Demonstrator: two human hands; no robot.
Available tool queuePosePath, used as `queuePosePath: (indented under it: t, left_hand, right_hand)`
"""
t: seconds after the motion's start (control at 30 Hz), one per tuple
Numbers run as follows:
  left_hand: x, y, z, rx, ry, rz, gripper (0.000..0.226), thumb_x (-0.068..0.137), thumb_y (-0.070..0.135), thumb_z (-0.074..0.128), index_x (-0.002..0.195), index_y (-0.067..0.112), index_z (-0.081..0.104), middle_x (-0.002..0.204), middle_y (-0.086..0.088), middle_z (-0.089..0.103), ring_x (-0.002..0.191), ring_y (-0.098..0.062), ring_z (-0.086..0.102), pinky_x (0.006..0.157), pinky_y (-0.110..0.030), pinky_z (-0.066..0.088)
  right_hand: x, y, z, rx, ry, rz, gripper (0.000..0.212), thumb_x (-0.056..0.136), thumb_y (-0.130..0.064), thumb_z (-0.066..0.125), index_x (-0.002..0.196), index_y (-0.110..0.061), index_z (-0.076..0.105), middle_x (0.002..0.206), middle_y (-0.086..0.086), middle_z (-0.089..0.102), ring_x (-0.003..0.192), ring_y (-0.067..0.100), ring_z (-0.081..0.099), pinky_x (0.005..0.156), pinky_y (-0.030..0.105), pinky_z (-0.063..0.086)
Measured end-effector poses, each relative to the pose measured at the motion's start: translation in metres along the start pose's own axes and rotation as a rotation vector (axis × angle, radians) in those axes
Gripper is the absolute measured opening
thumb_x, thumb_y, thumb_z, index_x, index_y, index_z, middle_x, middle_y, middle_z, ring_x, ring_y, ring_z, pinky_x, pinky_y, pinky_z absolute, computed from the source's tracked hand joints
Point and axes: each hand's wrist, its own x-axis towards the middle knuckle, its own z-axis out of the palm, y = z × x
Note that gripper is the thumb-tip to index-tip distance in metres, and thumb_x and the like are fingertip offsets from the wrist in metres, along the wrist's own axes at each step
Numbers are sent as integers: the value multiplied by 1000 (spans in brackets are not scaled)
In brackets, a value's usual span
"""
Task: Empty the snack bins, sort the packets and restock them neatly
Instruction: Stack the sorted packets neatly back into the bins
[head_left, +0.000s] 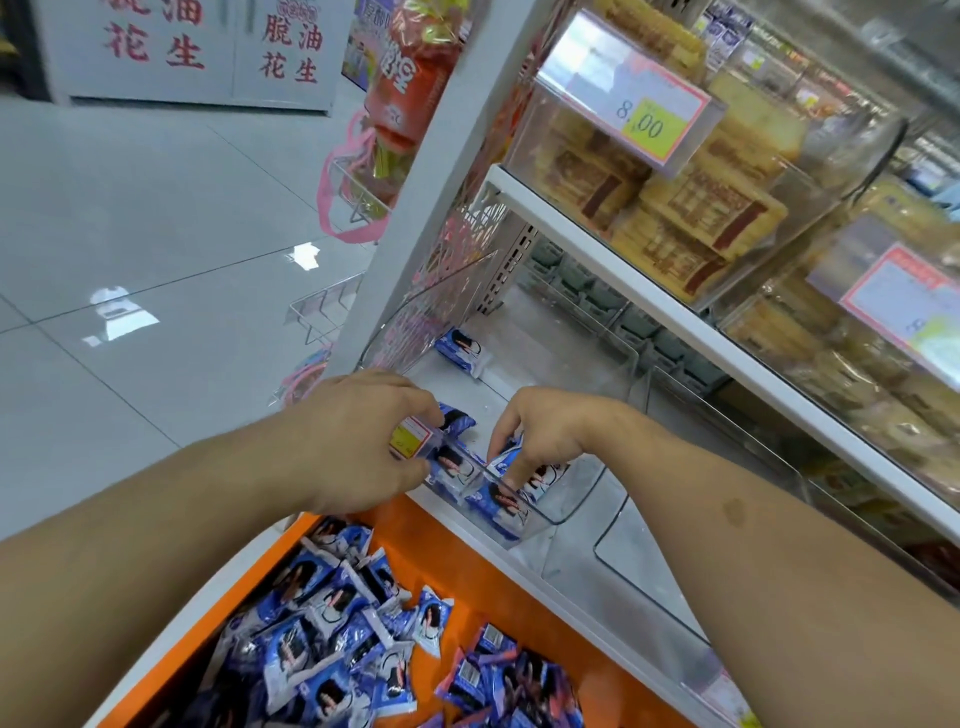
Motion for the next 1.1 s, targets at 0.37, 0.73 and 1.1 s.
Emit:
queuePosePath:
  t: [0.37, 0.73, 1.1]
  left_hand:
    - [-1, 1, 1, 2, -2, -1, 47, 93, 51, 65, 138, 42, 53, 145, 13, 50, 137, -10, 43, 119, -40, 37]
    - [1, -1, 1, -8, -22, 12, 47, 93, 49, 66, 138, 42, 53, 146, 12, 50, 137, -11, 43, 118, -40, 37]
    - [-2, -6, -4, -35, -98, 11, 50, 88, 52, 62, 136, 38, 59, 145, 7, 56, 132, -18, 52, 112, -44, 44]
  right_hand:
    - [-2, 8, -3, -5, 146, -35, 14, 74, -30, 94, 82, -29, 83, 88, -8, 77, 84, 19, 73, 77, 40, 62]
    - [-59, 17, -32, 413, 483, -108, 12, 74, -19, 95, 79, -21, 84, 97, -1, 73, 95, 19, 71, 81, 33, 56]
    - [-148, -44, 48, 711, 474, -300, 21, 65, -34, 94, 83, -29, 85, 107, -9, 65, 97, 10, 68, 81, 30, 55]
